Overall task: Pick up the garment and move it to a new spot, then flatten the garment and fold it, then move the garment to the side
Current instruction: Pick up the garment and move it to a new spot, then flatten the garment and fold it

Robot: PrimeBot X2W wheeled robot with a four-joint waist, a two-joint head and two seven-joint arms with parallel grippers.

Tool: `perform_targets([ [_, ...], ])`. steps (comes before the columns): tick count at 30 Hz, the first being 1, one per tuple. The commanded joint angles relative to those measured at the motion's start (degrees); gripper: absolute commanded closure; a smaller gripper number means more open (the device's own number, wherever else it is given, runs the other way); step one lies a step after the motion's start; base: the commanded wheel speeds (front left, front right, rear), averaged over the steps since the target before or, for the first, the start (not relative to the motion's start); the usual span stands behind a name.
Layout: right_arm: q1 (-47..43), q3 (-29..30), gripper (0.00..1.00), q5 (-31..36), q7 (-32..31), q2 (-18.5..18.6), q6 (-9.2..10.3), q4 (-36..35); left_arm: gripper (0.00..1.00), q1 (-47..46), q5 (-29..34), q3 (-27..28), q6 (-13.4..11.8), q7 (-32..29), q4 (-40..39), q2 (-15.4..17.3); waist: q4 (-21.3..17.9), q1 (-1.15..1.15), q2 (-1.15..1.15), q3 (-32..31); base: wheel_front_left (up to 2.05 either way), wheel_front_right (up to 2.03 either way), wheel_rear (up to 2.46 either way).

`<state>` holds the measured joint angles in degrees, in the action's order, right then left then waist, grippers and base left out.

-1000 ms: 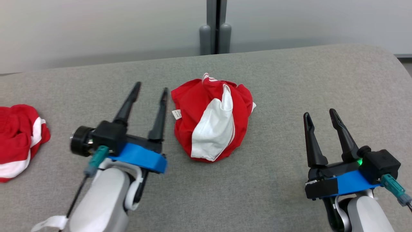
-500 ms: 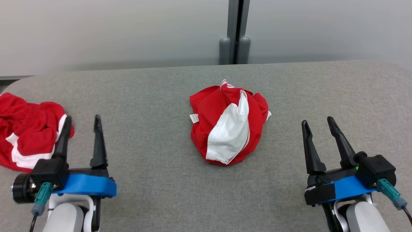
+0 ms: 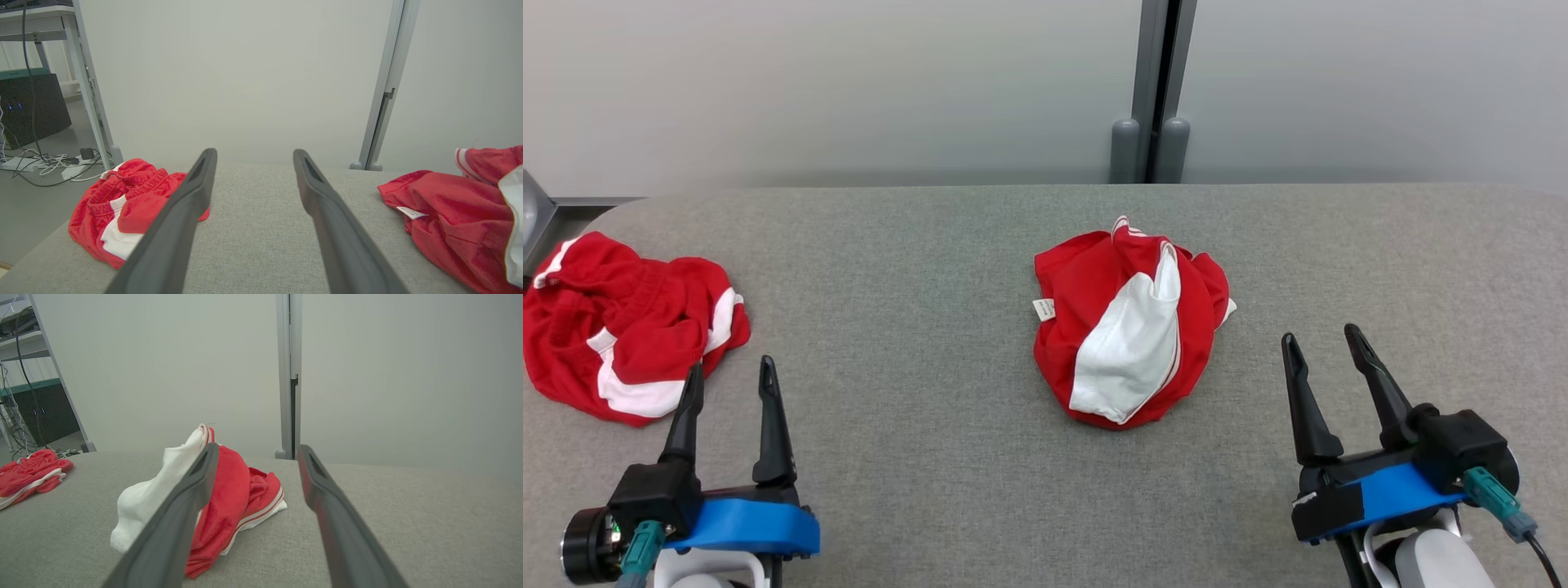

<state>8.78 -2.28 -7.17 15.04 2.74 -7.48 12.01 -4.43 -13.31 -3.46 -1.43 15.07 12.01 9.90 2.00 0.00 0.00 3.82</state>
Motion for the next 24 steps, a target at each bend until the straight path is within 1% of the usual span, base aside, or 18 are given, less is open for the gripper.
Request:
perform_targets([
  [1, -0.9, 0.1, 0.00, 0.3, 0.2, 0.3, -0.03, 0.6, 0.00, 0.9, 0.7, 0.8, 0.4, 0.1, 0.2, -0.3, 0.1, 0.00, 0.00, -0.2, 0.00, 0.00, 0.00],
  [9, -0.8, 0.4, 0.00, 0.8, 0.2, 0.3, -0.03, 2.0, 0.00, 1.7, 2.8, 2.4, 2.0, 0.2, 0.9, -1.5, 0.5, 0.00, 0.00, -0.5, 0.00, 0.00, 0.00],
  [24, -0.1, 0.5, 0.00, 1.4, 0.2, 0.3, -0.03, 3.4, 0.00, 0.8, 4.9, 4.1, 3.8, 0.2, 1.8, -3.5, 1.0, 0.00, 0.00, -0.8, 0.00, 0.00, 0.00],
])
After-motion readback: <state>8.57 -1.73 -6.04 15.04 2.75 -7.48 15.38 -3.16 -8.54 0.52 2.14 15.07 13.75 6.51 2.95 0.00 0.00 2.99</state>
